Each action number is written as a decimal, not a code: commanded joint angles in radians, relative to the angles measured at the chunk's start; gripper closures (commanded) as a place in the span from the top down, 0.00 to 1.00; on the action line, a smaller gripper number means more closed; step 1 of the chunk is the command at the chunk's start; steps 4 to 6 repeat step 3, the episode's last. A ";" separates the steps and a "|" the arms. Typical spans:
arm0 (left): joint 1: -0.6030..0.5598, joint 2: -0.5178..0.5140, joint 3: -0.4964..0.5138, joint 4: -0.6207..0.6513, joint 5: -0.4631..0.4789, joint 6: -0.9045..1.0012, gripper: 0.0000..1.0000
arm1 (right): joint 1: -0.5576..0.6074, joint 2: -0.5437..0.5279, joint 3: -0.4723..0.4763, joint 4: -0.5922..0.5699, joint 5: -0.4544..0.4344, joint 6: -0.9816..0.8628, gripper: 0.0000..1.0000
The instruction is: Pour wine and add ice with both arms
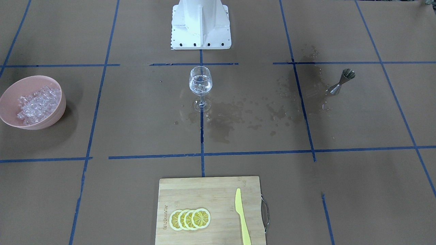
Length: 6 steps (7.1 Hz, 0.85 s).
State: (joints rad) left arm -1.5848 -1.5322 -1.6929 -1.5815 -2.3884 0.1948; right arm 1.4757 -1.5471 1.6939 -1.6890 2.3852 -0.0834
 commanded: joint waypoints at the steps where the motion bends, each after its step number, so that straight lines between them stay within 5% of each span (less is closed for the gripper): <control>1: -0.001 0.001 -0.010 0.000 0.000 0.000 1.00 | 0.003 0.001 0.004 0.000 0.000 0.004 1.00; 6: -0.004 0.029 -0.066 0.001 -0.002 0.000 1.00 | 0.018 -0.016 0.048 -0.007 0.015 0.004 1.00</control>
